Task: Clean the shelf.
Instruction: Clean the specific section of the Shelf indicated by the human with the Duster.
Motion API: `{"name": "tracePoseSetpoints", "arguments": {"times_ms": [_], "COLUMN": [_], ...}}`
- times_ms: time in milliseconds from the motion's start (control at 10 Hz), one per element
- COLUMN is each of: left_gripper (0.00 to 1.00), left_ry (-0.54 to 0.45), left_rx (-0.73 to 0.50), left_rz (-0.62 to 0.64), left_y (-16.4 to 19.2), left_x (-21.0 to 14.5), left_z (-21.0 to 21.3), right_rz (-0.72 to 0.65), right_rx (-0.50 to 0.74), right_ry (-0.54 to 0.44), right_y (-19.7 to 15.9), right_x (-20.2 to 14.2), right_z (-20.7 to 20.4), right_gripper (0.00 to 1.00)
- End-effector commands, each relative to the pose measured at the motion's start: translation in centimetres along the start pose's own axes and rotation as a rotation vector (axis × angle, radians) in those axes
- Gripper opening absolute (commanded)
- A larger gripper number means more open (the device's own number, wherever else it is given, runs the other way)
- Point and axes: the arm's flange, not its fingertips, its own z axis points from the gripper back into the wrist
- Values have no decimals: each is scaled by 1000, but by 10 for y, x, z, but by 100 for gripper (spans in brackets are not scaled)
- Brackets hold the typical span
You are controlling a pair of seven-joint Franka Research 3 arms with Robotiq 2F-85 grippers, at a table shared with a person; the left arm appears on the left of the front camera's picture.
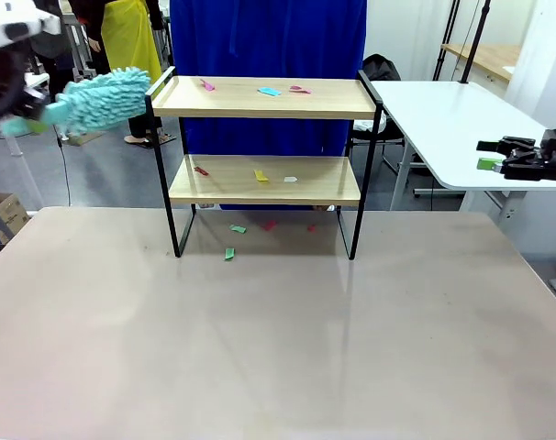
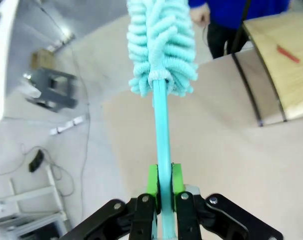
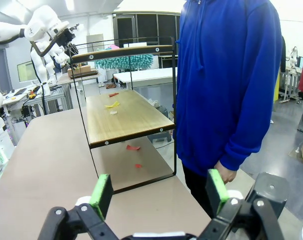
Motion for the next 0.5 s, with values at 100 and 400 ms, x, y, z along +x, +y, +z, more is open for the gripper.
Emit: {"name": "tracePoseSetpoints", "arguments": {"times_ms": [100, 400], "left_gripper": [13, 13], "left_ry": [42, 190], "left_rx": [-8, -74], "left_rz": [-348, -692], "left_y": [44, 53], "left_x": [-25, -50], "left_z": [45, 95], "right_rz": [-6, -6], "right_rx": [-2, -2], "right_ry": [11, 11], "right_y": [1, 1], "right_x": [4, 4], "right_z": [-1, -1], "right_gripper": [100, 100]}}
